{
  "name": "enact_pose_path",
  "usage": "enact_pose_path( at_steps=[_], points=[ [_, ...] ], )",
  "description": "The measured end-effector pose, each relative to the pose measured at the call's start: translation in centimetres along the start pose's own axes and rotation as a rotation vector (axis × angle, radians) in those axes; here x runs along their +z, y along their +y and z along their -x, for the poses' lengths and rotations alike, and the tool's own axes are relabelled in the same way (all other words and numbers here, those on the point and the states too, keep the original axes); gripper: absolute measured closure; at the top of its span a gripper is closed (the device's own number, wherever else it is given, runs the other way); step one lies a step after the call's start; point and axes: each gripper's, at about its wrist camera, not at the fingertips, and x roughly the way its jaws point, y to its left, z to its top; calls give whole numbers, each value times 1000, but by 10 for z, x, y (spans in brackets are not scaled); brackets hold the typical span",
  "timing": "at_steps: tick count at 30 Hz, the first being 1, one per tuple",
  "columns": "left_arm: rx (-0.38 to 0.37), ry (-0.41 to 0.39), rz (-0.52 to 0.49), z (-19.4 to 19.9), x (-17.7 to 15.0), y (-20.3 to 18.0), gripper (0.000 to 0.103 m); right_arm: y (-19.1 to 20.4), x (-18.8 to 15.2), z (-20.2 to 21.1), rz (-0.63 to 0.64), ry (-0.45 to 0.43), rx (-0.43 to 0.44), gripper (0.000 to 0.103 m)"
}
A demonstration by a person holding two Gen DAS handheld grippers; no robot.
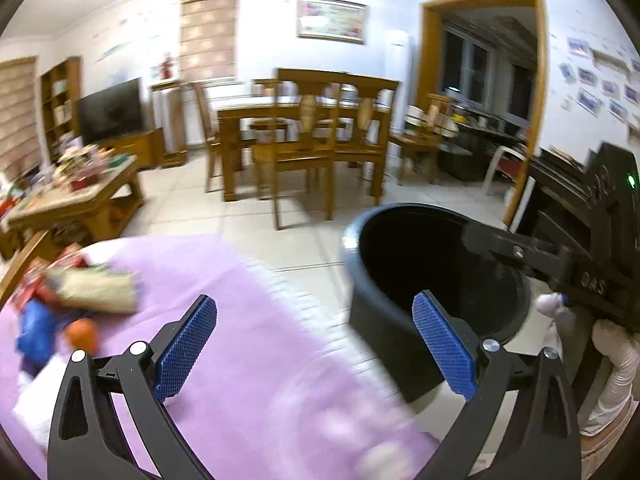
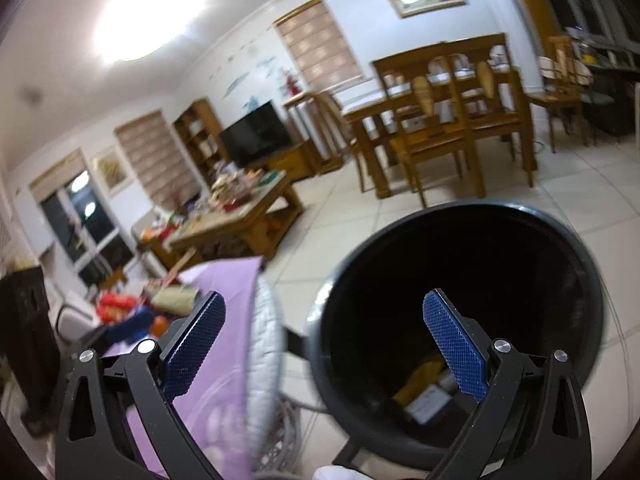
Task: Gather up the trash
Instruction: 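Grasp the blue packet with the left tool while the right tool grasps the bottle cap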
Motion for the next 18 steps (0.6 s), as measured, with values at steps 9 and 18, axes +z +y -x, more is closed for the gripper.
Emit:
enact_pose_path(
  at_steps=[9,18],
  points=[
    [168,-21,251,41,-17,140,5,123,-24,-54,194,142,150,5],
    [333,138,303,17,-30,236,6,215,-47,-119,305,331,195,7]
  ],
)
